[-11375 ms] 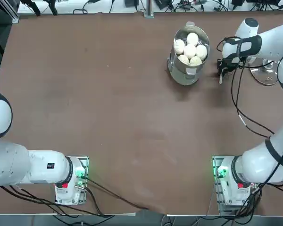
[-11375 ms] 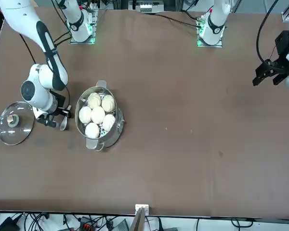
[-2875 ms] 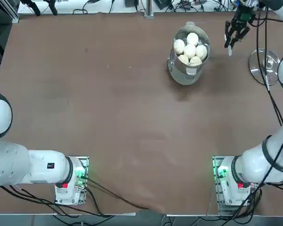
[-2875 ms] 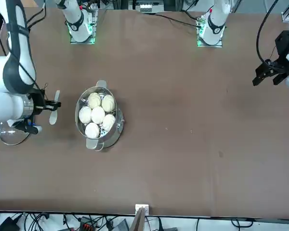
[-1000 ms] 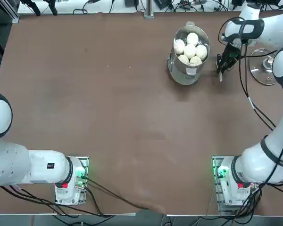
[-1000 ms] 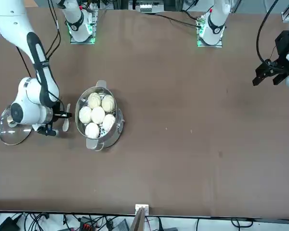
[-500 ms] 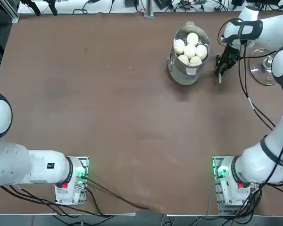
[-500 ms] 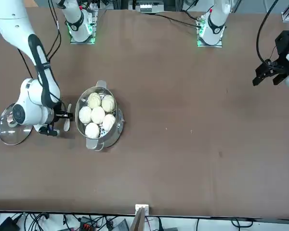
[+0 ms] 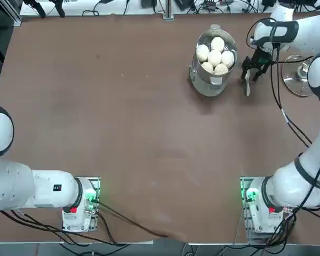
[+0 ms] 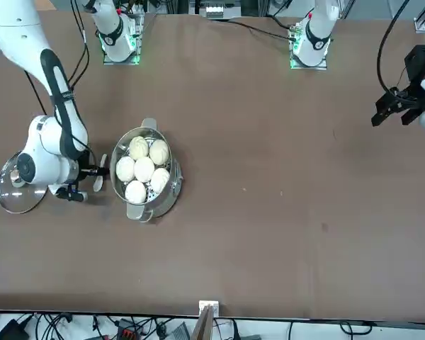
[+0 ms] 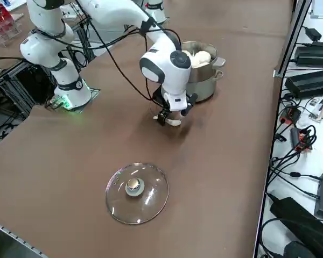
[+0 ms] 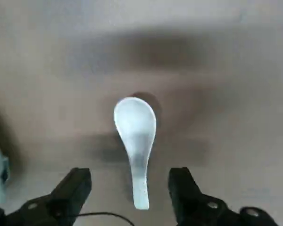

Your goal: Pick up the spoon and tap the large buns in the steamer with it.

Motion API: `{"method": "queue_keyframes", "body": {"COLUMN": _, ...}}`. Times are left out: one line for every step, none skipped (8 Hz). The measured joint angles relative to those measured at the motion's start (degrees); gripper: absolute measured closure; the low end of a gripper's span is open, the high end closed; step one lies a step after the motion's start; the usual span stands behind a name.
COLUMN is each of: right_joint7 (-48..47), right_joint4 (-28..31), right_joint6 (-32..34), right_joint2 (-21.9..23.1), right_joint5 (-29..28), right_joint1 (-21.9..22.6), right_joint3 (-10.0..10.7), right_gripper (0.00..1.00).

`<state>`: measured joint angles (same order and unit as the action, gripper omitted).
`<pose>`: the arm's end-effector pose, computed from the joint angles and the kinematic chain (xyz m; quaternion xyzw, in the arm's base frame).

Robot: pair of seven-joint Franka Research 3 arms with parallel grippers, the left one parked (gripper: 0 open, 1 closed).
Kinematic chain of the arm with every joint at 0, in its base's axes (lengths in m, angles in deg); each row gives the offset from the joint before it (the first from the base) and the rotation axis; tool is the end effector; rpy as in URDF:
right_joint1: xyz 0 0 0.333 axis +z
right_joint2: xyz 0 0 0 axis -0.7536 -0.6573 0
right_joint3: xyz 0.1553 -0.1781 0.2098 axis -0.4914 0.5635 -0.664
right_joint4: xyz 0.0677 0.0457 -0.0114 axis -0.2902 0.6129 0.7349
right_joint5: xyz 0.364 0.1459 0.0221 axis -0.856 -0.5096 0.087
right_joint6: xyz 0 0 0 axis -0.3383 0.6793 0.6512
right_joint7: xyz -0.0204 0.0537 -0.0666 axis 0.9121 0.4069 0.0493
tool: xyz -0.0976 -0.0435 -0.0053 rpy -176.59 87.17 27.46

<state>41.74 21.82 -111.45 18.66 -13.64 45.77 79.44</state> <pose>0.6056 -0.0283 0.2143 -0.9883 0.0554 0.1323 0.0515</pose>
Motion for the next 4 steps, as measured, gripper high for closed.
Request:
{"method": "queue_keyframes", "body": {"right_joint7": 0.03, "right_joint4": -1.53, "right_joint6": 1.9, "right_joint2": 1.66, "right_joint5": 0.0, "right_joint1": 0.04, "right_joint3": -0.06, "right_gripper": 0.0}}
{"method": "queue_keyframes", "body": {"right_joint7": 0.23, "right_joint4": -3.65, "right_joint6": 5.27, "right_joint2": 4.08, "right_joint5": 0.01, "right_joint1": 0.14, "right_joint3": -0.13, "right_gripper": 0.0}}
{"method": "queue_keyframes", "body": {"right_joint7": 0.28, "right_joint4": -6.05, "right_joint6": 8.57, "right_joint2": 7.06, "right_joint5": 0.03, "right_joint1": 0.42, "right_joint3": -0.27, "right_gripper": 0.0}}
{"method": "queue_keyframes", "body": {"right_joint7": 0.28, "right_joint4": -8.04, "right_joint6": 10.68, "right_joint2": 10.45, "right_joint5": 0.05, "right_joint1": 0.91, "right_joint3": -0.39, "right_gripper": 0.0}}
